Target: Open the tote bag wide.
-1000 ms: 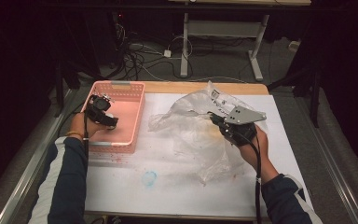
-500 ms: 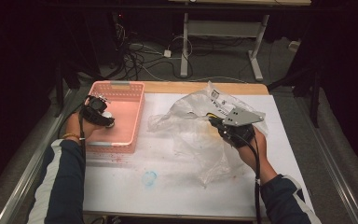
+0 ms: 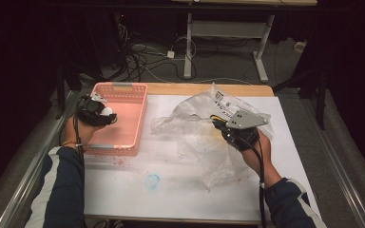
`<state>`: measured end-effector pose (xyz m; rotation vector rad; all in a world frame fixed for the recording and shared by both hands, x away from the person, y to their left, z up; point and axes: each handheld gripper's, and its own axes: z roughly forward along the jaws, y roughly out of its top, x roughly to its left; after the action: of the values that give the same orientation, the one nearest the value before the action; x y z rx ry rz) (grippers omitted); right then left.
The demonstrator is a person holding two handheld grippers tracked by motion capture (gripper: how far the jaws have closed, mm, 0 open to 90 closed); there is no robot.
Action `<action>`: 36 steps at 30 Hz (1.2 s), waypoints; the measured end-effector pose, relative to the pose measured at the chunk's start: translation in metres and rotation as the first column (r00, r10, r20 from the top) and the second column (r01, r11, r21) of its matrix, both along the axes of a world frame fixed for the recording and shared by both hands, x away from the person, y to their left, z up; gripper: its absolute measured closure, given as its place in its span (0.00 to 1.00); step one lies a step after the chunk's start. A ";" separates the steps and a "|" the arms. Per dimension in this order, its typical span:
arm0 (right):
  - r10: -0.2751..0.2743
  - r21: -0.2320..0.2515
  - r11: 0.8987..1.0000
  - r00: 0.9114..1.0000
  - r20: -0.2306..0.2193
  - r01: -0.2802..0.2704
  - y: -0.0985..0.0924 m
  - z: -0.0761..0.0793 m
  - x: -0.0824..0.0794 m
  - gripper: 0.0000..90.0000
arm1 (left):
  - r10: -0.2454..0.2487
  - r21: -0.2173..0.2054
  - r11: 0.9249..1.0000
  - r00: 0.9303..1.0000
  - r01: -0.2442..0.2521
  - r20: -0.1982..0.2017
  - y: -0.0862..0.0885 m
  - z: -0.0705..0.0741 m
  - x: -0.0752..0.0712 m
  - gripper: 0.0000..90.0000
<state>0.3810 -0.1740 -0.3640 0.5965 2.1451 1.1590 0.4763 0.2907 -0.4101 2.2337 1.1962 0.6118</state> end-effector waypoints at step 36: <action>-0.013 0.002 1.000 1.000 -0.018 0.013 0.017 -0.012 -0.002 1.00 | -0.333 -0.125 0.902 0.851 0.413 0.405 -0.104 0.042 -0.118 0.54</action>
<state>0.3791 -0.1572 -0.3758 0.6227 2.1520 1.1529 0.3586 0.1871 -0.3686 1.9775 0.5778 0.6776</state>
